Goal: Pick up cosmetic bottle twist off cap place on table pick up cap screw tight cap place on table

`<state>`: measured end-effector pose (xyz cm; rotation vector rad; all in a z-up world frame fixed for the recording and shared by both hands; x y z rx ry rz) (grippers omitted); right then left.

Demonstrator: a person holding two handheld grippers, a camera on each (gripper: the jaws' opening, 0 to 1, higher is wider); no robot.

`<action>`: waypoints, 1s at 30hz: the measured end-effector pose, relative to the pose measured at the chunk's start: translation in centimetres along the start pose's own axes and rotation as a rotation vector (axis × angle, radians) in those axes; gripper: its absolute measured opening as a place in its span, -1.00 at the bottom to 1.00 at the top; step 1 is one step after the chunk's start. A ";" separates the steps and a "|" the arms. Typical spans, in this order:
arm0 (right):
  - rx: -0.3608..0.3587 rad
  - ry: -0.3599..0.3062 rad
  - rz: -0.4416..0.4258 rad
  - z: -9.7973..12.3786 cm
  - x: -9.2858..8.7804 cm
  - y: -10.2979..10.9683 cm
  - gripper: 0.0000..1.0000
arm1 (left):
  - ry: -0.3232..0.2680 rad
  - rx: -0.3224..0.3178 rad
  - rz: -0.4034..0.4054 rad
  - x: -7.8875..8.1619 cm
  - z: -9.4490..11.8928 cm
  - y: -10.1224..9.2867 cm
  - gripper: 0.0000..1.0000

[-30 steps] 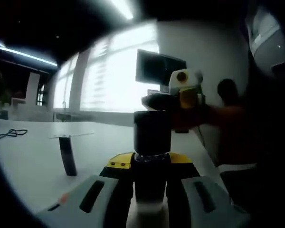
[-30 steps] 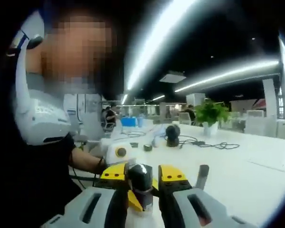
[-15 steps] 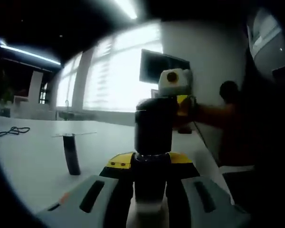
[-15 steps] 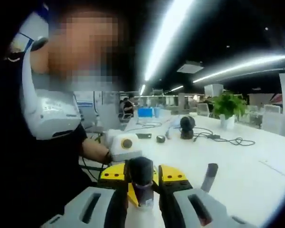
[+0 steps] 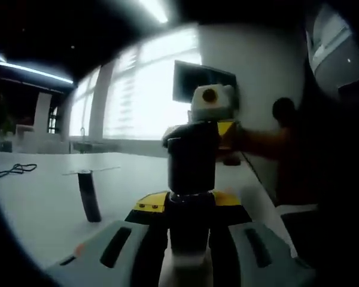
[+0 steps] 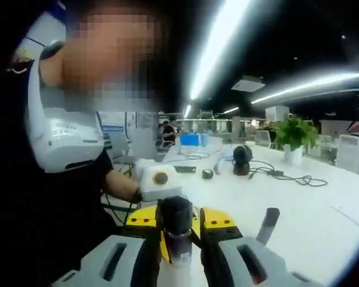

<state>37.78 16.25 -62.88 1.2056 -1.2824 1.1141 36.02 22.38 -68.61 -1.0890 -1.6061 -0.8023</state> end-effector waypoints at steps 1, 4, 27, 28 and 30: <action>0.002 0.000 -0.001 0.0 0.0 -0.1 -0.62 | 0.001 -0.002 0.000 0.0 0.0 0.0 -0.69; 0.019 0.012 -0.001 -0.2 -0.1 0.0 -0.59 | 0.010 -0.003 -0.007 -0.1 0.0 -0.1 -0.68; 0.252 0.057 -0.087 -3.0 -2.1 0.5 -0.67 | 0.024 -0.015 0.031 -0.5 0.1 -0.1 -0.69; 0.259 0.055 -0.084 -3.1 -2.1 0.5 -0.68 | 0.023 -0.021 0.032 -0.5 0.1 -0.1 -0.69; 0.269 0.049 -0.080 -3.1 -2.2 0.6 -0.68 | 0.023 -0.027 0.036 -0.5 0.1 -0.1 -0.69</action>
Point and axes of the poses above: the point that each gripper's makers call its tool centre point, and the gripper's own axes: z roughly backward along the fingers, y roughly to its left, x roughly out of its top, the point moved 4 cm from there along z, roughly backward along the fingers, and after that the axes turned 12 degrees about -y, right-handed, at the moved point
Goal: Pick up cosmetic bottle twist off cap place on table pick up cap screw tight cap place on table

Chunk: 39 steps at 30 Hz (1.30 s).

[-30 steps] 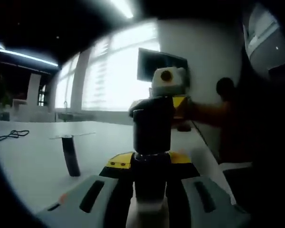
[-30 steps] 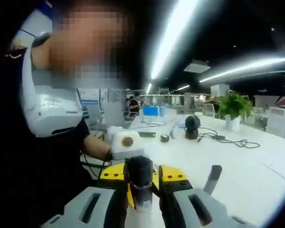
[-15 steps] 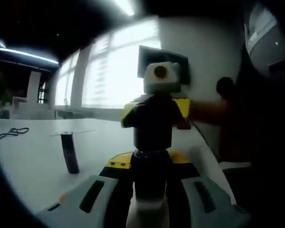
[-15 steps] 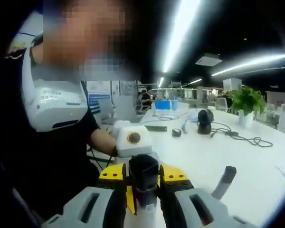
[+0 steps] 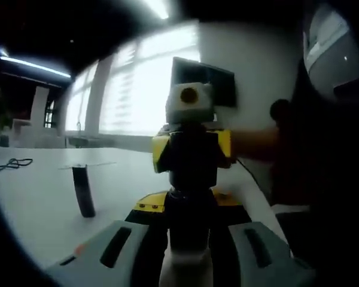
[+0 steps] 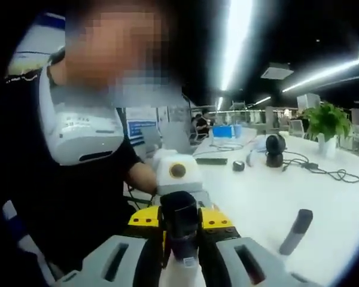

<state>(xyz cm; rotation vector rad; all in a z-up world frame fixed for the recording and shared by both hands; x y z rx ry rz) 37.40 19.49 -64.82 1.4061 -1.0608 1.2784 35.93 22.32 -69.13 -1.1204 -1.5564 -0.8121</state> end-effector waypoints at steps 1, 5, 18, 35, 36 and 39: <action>-0.001 -0.002 0.008 0.0 0.0 0.0 -0.69 | 0.000 0.000 -0.001 0.0 0.0 0.0 -0.69; -0.086 0.001 0.029 0.0 0.1 0.0 -0.70 | -0.002 0.007 0.006 0.0 0.0 0.3 -0.69; -0.389 -0.001 0.093 0.1 0.0 1.2 -0.70 | 0.000 0.008 -0.022 0.0 0.1 0.6 -0.69; -1.017 -0.094 0.101 -0.4 -0.3 2.2 -0.71 | 0.003 0.060 -0.043 -0.1 0.2 2.0 -0.69; -1.057 -0.095 0.109 -0.5 -0.4 2.4 -0.71 | 0.003 0.061 -0.044 -0.1 0.2 2.1 -0.69; -1.150 -0.105 0.126 -0.7 -0.4 2.6 -0.71 | 0.003 0.061 -0.044 -0.1 0.2 2.2 -0.69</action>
Point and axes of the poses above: the point that each gripper's makers call its tool centre point, and the gripper's own axes: z roughly backward along the fingers, y roughly to its left, x roughly out of its top, the point moved 4 cm from there along z, roughly backward along the fingers, and after that the axes turned 12 degrees about -y, right-handed, at the moved point
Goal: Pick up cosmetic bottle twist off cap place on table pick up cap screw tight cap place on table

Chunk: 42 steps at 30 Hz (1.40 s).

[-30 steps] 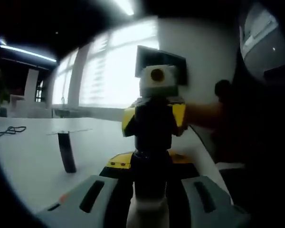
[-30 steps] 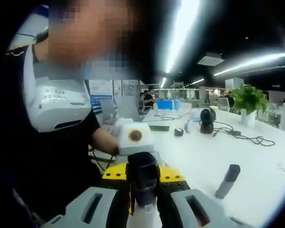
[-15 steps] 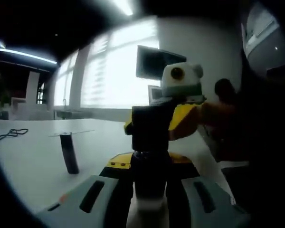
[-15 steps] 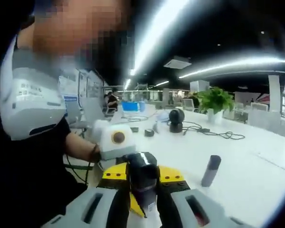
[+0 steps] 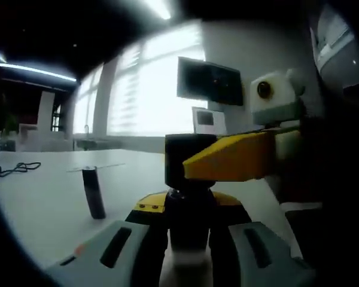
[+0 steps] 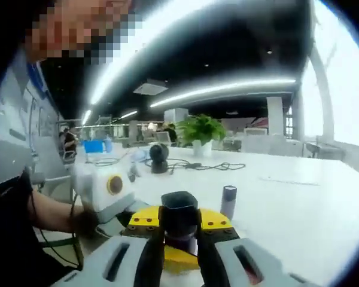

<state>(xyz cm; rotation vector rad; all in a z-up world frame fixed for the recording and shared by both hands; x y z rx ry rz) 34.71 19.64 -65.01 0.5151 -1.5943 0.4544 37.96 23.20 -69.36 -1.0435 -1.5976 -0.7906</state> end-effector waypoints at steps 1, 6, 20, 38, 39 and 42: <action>-0.041 -0.007 -0.006 0.0 0.0 0.1 -0.71 | 0.000 0.001 0.000 0.0 0.0 0.1 -0.69; -0.121 -0.016 0.006 0.0 0.0 0.3 -0.71 | 0.000 0.008 -0.002 -0.1 0.0 0.4 -0.69; -0.304 -0.018 0.010 -0.2 -0.1 -0.1 -0.73 | -0.004 0.050 -0.040 -0.1 -0.4 0.2 -0.69; -0.099 -0.131 -0.117 -0.3 0.8 -0.7 -0.28 | -0.015 0.010 -0.014 -0.1 -0.4 -0.7 -0.69; -0.039 -0.136 -0.143 -0.1 0.8 -0.9 -0.28 | -0.016 0.002 -0.009 -0.1 -0.4 -0.8 -0.69; 0.082 -0.172 -0.203 1.6 1.5 -1.3 -0.25 | -0.015 -0.032 0.006 -0.1 -0.3 -1.3 -0.69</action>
Point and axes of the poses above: the point that each gripper's makers call its tool centre point, and the gripper's own axes: z roughly backward along the fingers, y roughly to its left, x roughly out of its top, the point moved 4 cm from there along z, roughly backward along the fingers, and after that the axes turned 12 degrees about -y, right-handed, at the moved point
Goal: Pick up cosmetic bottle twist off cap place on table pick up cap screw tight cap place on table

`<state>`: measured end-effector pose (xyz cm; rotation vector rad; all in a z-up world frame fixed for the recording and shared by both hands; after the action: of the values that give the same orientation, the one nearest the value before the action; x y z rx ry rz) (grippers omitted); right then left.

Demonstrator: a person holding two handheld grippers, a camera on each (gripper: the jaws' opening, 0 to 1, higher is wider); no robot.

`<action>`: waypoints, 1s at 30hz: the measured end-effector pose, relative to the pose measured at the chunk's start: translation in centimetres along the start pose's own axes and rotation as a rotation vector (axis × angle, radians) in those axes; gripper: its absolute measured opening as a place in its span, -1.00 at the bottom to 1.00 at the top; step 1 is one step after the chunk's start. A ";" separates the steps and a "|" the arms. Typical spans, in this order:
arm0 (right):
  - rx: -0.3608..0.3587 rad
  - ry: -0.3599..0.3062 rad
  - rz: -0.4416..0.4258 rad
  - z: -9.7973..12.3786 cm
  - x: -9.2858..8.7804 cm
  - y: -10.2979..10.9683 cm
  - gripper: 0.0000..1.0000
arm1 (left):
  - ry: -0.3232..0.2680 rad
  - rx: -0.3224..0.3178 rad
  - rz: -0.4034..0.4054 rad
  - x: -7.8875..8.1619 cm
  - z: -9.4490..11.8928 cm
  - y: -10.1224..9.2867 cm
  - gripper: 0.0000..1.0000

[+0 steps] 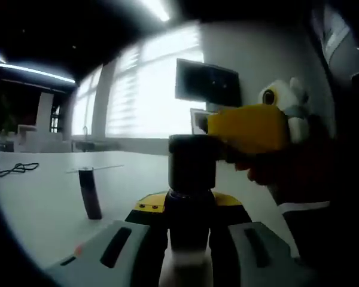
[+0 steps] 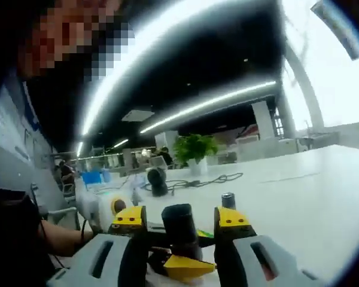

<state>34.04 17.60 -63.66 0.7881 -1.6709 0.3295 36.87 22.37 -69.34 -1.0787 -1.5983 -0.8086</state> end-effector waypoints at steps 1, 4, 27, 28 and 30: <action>0.029 0.002 -0.017 0.2 0.3 -0.3 -0.23 | 0.000 -0.007 0.002 0.0 0.0 -0.2 -0.69; 0.137 0.050 0.003 0.8 0.5 -1.3 -0.26 | -0.001 -0.012 0.002 0.0 0.1 -0.4 -0.69; 0.840 0.300 -0.042 0.3 -0.5 -1.4 -0.39 | 0.010 -0.175 0.066 0.5 0.6 -4.1 -0.69; 0.865 0.308 -0.045 0.3 -0.9 -1.3 -0.42 | 0.010 -0.175 0.066 0.5 0.6 -4.2 -0.69; 0.895 0.313 -0.044 0.2 -1.2 -0.9 -0.45 | 0.011 -0.176 0.068 0.4 0.5 -4.0 -0.69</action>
<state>34.53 17.19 -65.07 1.3345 -1.1689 1.1510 32.94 21.47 -69.05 -1.2454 -1.4940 -0.9206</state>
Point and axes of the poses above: the point that each gripper's makers call its tool centre point, and the gripper's own axes: z roughly backward along the fingers, y roughly to its left, x roughly out of its top, the point moved 4 cm from there along z, roughly backward along the fingers, and after that the axes turned 12 degrees about -y, right-handed, at the moved point
